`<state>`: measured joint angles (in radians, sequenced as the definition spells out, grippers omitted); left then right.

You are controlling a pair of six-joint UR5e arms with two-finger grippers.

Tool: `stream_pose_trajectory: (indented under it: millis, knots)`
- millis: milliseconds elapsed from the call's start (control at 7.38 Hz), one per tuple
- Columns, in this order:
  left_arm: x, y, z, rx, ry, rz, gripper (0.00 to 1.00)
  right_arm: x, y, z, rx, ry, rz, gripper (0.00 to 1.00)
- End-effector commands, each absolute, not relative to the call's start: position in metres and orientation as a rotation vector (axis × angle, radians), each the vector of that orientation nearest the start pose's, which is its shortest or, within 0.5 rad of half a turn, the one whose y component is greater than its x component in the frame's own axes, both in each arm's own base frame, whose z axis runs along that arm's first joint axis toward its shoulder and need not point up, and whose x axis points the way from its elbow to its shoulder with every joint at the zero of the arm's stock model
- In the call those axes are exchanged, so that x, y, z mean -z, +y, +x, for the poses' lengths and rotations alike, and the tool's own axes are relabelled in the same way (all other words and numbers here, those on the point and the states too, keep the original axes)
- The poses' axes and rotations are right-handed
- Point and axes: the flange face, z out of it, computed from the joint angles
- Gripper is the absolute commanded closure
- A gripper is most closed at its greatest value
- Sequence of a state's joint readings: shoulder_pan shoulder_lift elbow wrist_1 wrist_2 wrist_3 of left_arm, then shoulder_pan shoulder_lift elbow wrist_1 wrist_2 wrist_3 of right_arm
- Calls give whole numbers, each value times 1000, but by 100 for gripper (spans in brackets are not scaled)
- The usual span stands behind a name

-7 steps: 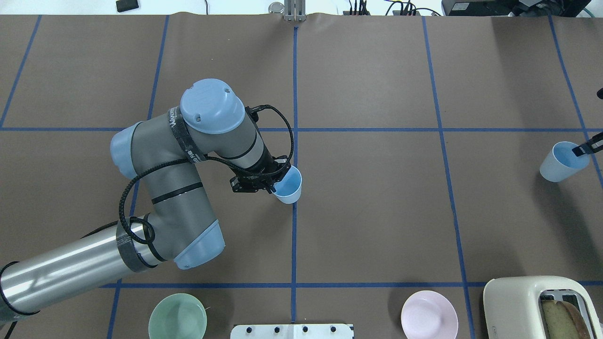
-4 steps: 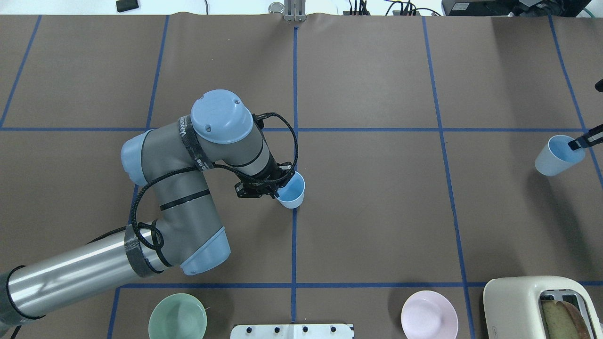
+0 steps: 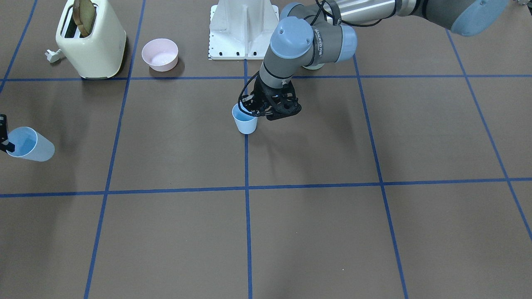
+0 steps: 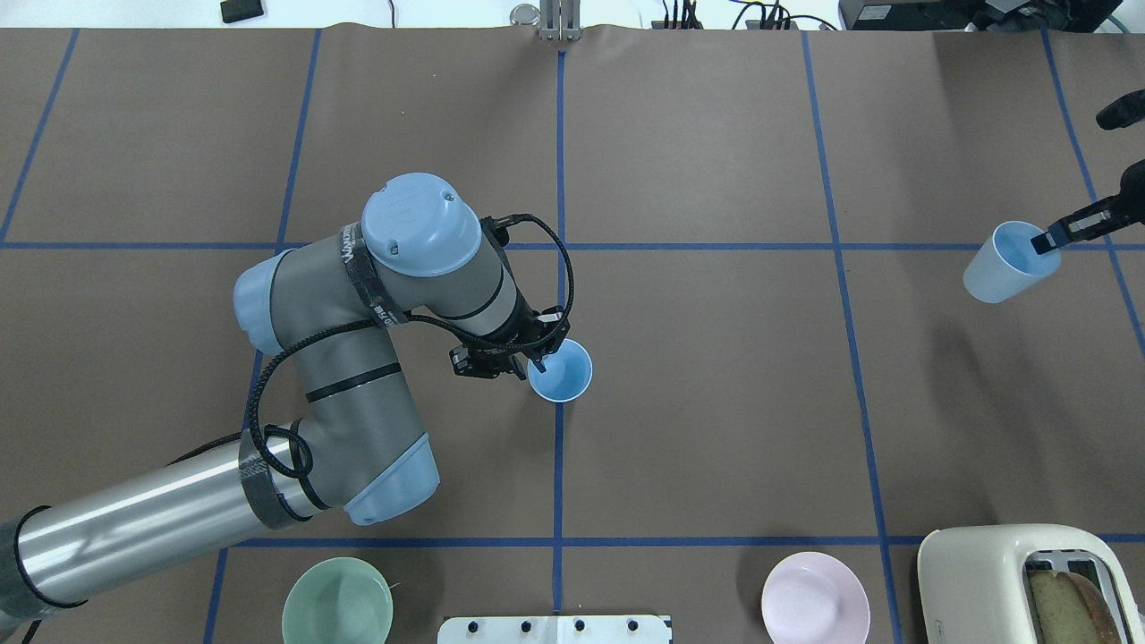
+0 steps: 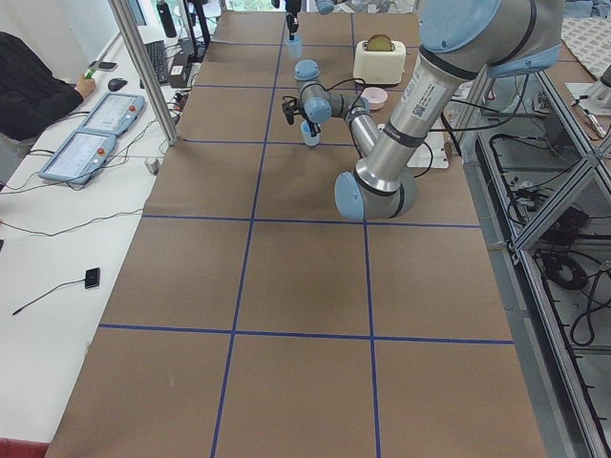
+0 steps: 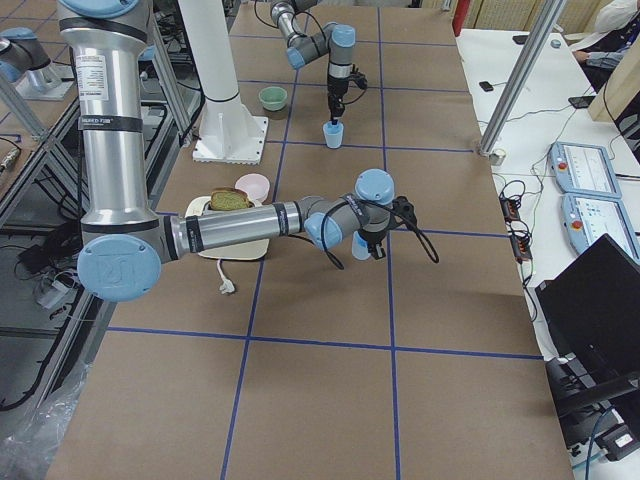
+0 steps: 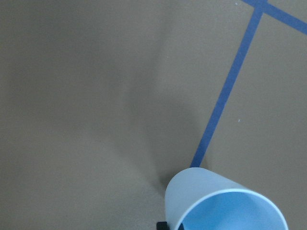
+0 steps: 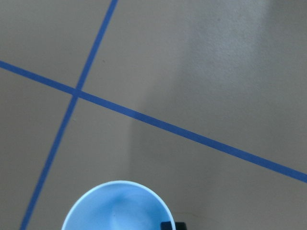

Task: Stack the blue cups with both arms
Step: 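Release the cup and raise the left gripper while the right gripper lifts the other cup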

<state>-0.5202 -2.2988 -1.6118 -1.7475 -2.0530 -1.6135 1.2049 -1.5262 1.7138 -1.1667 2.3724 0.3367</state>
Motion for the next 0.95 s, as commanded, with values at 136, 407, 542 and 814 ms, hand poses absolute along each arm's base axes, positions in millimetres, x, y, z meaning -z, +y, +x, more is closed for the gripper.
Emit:
stream_pose_trajectory:
  millis: [136, 407, 542, 814]
  knots:
    - [-168, -420, 548, 280, 1032, -202, 4, -433, -510, -189, 181, -1012, 221, 100]
    - [-177, -429, 514, 292, 1047, -178, 3, -374, -506, -233, 144, -1079, 195, 100]
    - [-188, -429, 493, 222, 1040, -131, 3, -351, -505, -255, 129, -1106, 173, 100]
    - [-191, -435, 441, 90, 970, -35, 3, -297, -489, -309, 80, -1140, 165, 100]
